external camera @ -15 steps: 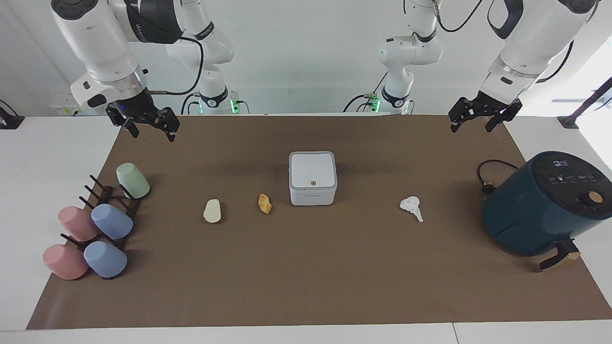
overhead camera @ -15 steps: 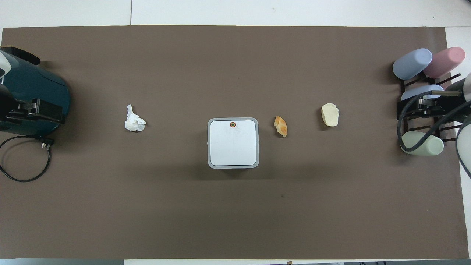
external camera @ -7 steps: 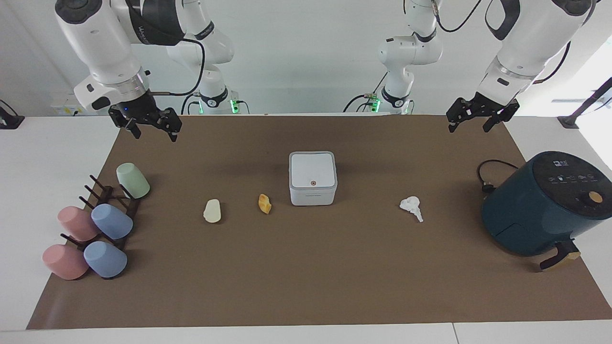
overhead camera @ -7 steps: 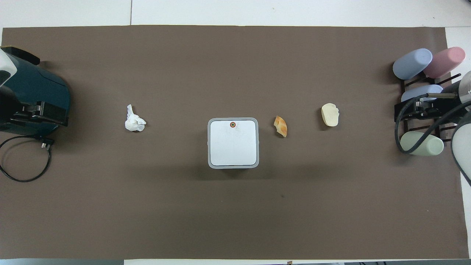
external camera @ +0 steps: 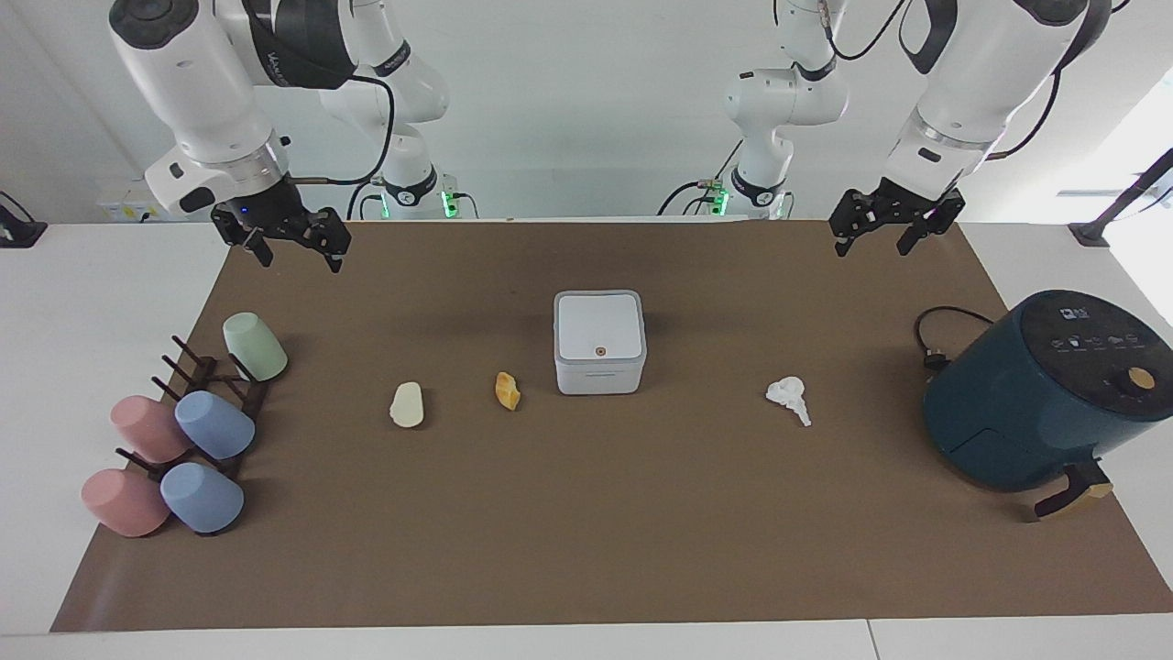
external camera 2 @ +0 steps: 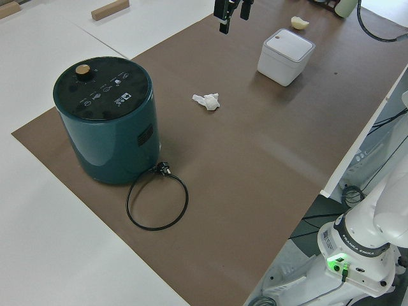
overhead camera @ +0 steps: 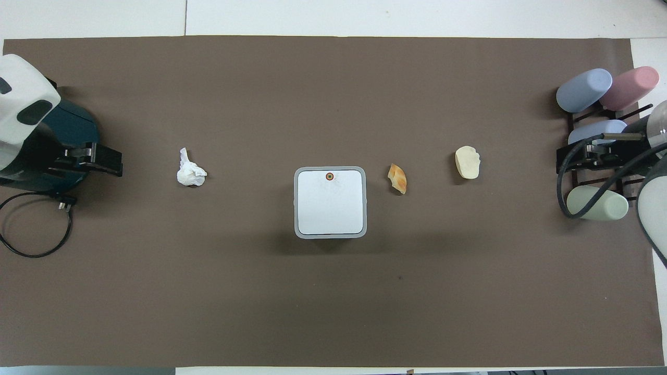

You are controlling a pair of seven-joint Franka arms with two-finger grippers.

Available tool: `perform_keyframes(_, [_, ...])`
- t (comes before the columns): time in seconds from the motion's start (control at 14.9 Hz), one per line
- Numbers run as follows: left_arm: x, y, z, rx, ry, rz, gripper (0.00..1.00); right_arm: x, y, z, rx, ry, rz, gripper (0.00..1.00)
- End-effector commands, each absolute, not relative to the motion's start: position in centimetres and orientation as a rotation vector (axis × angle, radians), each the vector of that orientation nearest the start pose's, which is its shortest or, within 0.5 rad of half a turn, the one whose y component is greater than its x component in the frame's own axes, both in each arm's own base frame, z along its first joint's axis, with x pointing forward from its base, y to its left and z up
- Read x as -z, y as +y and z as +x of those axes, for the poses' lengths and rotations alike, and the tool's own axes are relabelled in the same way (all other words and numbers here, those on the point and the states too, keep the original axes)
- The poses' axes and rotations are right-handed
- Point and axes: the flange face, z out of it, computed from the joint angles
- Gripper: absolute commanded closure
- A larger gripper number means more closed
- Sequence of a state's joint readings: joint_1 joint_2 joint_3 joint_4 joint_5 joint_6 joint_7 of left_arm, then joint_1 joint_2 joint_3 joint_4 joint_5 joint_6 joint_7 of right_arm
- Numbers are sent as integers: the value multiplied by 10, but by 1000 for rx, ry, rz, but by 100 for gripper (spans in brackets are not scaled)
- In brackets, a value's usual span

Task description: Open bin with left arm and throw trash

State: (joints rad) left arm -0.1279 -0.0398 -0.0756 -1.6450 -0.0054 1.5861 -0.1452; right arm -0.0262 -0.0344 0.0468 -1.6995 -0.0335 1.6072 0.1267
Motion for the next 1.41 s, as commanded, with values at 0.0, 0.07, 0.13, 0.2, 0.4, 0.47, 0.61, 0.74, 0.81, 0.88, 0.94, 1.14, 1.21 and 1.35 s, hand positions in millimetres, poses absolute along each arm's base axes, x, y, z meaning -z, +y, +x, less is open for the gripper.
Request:
perform_keyframes(0.0, [-595, -154, 531, 8, 30, -3151, 100, -587, 9, 537, -63, 139, -3162, 0])
perform_keyframes(0.07, [-588, -177, 532, 23, 37, -3155, 100, -587, 10, 538, -59, 139, -3162, 0])
perform_keyframes(0.13, [-583, -194, 533, 36, 13, -3169, 100, -588, 10, 540, -35, 136, -3161, 0])
perform_keyframes(0.2, [-575, -212, 535, 23, -14, -3193, 100, -589, 10, 540, -34, 136, -3163, 0])
perform_keyframes(0.4, [-537, -285, 543, -6, -103, -3236, 100, -587, 15, 543, -12, 123, -3162, 0])
perform_keyframes(0.47, [-522, -308, 543, 3, -134, -3243, 100, -586, 26, 546, 12, 94, -3160, 0])
perform_keyframes(0.61, [-493, -343, 542, 10, -132, -3252, 100, -569, 30, 559, 15, 83, -3160, 0])
perform_keyframes(0.74, [-479, -369, 541, 34, -163, -3268, 100, -541, 44, 577, 14, 45, -3156, 0])
perform_keyframes(0.81, [-471, -381, 542, 34, -166, -3271, 100, -525, 47, 584, 22, 37, -3154, 0])
perform_keyframes(0.88, [-463, -389, 542, 23, -169, -3270, 100, -507, 49, 590, 45, 33, -3152, 0])
perform_keyframes(0.94, [-461, -391, 543, 35, -179, -3277, 100, -491, 49, 593, 72, 31, -3150, 0])
perform_keyframes(1.14, [-447, -402, 544, 33, -274, -3295, 100, -429, 69, 593, 107, -25, -3141, 0])
perform_keyframes(1.21, [-445, -413, 539, 52, -264, -3309, 100, -412, 76, 587, 142, -46, -3135, 0])
perform_keyframes(1.35, [-441, -414, 537, 44, -270, -3311, 100, -388, 79, 584, 194, -55, -3126, 0])
